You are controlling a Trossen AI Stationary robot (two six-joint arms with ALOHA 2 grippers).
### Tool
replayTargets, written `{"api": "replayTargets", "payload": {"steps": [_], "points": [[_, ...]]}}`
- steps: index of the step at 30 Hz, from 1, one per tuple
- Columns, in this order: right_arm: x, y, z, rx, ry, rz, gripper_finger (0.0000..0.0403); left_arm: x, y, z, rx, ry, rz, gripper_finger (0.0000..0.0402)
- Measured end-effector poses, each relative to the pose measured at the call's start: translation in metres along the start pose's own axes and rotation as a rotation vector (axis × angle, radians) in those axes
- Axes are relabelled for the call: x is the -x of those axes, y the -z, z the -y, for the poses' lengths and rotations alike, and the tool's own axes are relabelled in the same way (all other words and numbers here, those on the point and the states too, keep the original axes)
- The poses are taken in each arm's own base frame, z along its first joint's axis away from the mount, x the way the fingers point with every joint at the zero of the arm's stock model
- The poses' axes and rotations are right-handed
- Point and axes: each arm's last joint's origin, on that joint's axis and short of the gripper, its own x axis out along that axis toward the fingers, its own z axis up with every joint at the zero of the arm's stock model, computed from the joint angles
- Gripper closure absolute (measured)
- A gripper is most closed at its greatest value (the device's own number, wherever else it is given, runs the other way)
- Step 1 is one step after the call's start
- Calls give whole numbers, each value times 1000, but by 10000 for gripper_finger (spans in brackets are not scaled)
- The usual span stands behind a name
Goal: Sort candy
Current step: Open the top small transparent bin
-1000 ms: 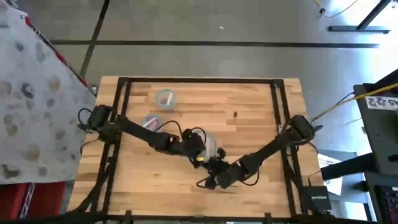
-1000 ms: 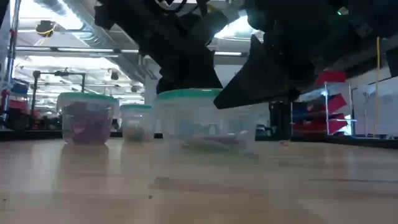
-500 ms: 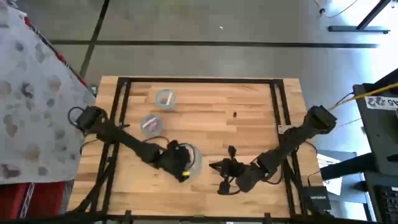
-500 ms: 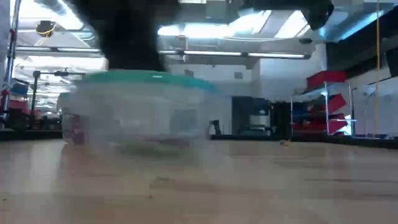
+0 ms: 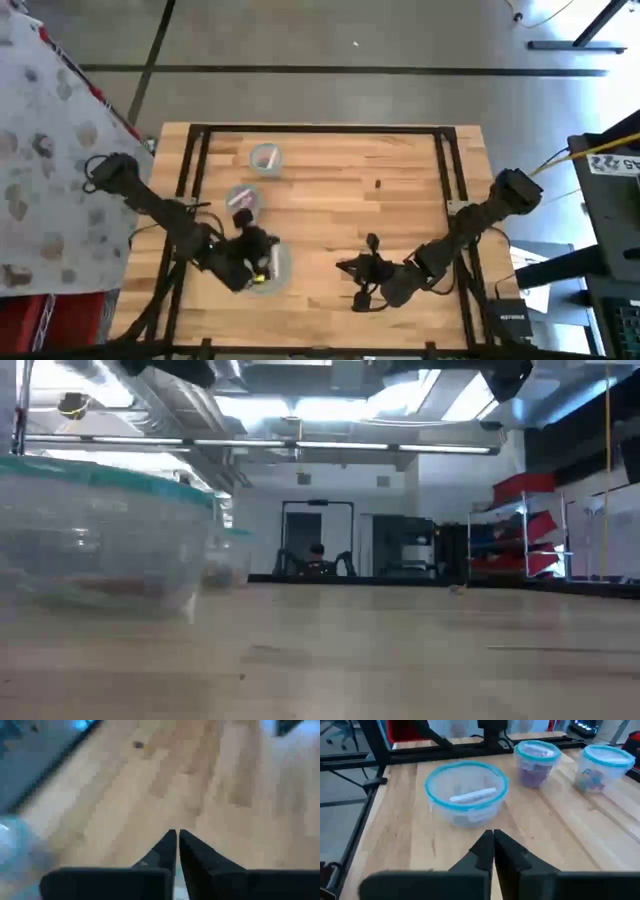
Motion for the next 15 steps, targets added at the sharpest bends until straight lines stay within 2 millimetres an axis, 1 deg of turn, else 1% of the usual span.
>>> {"api": "replayTargets", "payload": {"steps": [1,3,7,10,12,14,15], "points": [[0,0,0,0,0,1,402,-5,-4,-12,-26,-36,-13,360],[0,0,0,6,0,-1,402,-23,-8,-35,-87,-106,-77,328],[0,0,0,22,-1,0,402,-62,-4,-71,-211,-166,-261,256],[0,0,0,22,-2,0,402,-87,5,-98,-285,-136,-361,205],[0,0,0,24,-4,-2,402,-102,18,-109,-367,-88,-430,180],[0,0,-1,25,-14,-8,402,-111,29,-117,-421,-66,-467,169],[0,1,-1,28,-18,-13,402,-115,30,-121,-428,-52,-459,168]]}}
